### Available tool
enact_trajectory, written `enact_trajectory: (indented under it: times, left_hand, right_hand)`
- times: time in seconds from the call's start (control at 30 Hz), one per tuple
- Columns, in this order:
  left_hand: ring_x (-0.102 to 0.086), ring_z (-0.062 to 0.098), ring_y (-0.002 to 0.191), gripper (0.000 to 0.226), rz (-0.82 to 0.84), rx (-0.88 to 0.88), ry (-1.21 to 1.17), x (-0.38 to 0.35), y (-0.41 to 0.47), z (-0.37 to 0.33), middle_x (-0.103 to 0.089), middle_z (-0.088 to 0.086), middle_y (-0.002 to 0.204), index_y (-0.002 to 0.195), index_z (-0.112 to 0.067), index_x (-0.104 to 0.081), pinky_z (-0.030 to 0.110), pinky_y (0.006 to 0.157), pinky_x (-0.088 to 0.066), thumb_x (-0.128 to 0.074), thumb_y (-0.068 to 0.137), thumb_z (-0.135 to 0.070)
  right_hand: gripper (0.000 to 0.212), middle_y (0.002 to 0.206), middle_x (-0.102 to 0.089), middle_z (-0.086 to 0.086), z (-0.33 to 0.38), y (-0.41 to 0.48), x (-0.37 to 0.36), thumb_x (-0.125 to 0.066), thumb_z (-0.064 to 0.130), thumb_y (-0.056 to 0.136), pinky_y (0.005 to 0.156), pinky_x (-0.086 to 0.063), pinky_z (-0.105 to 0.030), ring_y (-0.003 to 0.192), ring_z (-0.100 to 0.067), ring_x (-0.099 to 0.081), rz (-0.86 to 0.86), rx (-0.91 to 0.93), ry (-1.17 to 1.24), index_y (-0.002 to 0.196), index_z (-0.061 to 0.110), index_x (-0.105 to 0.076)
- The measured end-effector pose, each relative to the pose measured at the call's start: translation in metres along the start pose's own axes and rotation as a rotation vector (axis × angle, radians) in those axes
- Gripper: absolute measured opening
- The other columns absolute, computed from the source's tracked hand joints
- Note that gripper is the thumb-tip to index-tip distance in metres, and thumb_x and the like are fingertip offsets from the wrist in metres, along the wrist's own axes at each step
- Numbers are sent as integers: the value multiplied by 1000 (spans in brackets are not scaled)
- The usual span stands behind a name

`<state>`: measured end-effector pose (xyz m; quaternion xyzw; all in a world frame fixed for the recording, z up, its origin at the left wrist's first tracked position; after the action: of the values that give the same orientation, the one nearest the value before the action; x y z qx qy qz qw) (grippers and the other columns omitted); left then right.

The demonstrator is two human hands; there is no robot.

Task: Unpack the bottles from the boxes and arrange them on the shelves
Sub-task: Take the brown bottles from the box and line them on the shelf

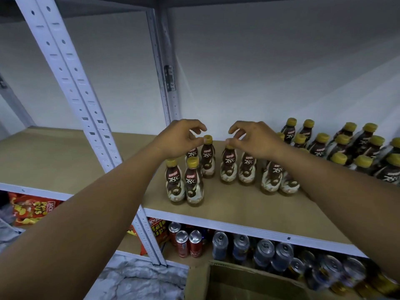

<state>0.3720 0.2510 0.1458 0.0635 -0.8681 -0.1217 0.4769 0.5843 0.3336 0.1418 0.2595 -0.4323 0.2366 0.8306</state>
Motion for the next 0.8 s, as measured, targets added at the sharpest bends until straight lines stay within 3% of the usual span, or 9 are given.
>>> enact_trajectory:
  times: [0.13,0.33,0.5,0.7,0.8]
  left_hand:
    - [-66,10,96,37,106,-7,18,-18,25,-23,-64,-5,118,129,-28,-64,31,87,-55,-71,93,-34]
    - [-65,18,104,49,271,19,73,-53,50,-37,-62,0,126,136,-28,-59,37,94,-54,-74,91,-35]
    - [-64,22,107,51,335,58,144,-72,60,-33,-62,4,131,134,-29,-57,40,96,-53,-78,87,-33]
    - [-64,24,96,51,336,63,218,-85,69,-29,-64,6,117,130,-31,-53,42,86,-55,-78,86,-31]
    - [-62,27,90,49,341,51,266,-90,73,-29,-63,7,106,126,-28,-51,40,76,-54,-77,86,-27]
  right_hand:
    - [34,108,-69,5,-20,11,26,-71,50,89,84,-52,-32,93,-14,-64,-2,-25,-74,116,30,-64]
    - [37,118,-63,4,-44,20,32,-73,42,89,80,-42,-28,102,-16,-57,157,-75,-182,121,29,-61]
    - [41,117,-63,4,-56,23,23,-77,38,85,83,-47,-30,104,-17,-56,256,-99,-185,121,29,-61]
    - [42,106,-53,6,-60,26,11,-82,35,81,74,-47,-30,96,-18,-56,320,-107,-177,117,26,-62]
    - [44,93,-54,6,-62,28,9,-83,32,79,62,-44,-28,79,-12,-54,345,-111,-190,114,24,-59]
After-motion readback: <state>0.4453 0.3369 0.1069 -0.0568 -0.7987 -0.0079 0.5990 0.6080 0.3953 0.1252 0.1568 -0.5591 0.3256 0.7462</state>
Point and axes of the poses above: each hand's wrist, its own y-axis towards the middle knuckle, its own x-axis out of the back of the hand, z = x × y, the point moved 4 cm from there along y, towards the middle knuckle
